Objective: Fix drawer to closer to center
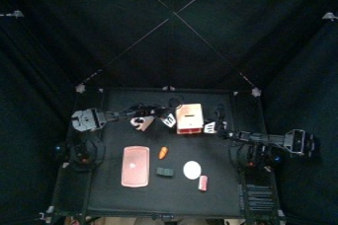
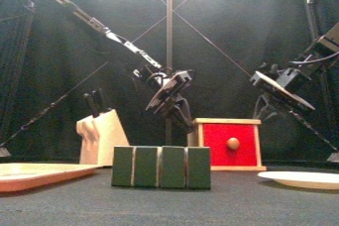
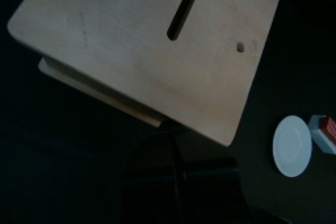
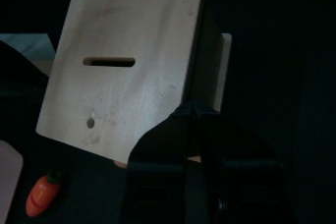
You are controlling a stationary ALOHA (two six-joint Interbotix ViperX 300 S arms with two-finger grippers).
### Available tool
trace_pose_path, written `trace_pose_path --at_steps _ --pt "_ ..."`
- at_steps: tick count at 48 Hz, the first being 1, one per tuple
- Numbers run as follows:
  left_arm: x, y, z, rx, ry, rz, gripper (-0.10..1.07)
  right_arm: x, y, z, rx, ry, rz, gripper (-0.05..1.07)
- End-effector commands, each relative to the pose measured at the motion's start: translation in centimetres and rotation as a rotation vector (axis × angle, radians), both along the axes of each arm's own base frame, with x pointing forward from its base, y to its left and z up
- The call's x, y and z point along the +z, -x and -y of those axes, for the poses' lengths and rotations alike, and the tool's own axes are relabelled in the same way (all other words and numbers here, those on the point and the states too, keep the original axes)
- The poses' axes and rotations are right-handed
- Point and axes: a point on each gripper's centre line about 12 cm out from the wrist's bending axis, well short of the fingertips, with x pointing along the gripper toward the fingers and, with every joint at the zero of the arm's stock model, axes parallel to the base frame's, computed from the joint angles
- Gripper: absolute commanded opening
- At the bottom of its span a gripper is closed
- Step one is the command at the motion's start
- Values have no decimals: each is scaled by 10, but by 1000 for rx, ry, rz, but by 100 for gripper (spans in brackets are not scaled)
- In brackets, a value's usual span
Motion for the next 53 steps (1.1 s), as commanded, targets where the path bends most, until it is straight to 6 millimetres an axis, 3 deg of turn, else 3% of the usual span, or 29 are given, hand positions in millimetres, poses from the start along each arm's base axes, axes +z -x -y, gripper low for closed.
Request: trace_pose_path --at_steps 1,15,29,53 --pt "26 -18 38 -63 -24 78 15 4 -19 -30 167 -43 23 49" --pt "24 -21 56 -97 -19 73 15 -3 -19 -48 256 -85 8 49" --pt "22 -16 58 -97 -12 64 15 -9 -17 -64 302 -109 -5 49" --pt "14 -7 57 -90 -3 39 15 -14 11 -89 352 -160 28 49"
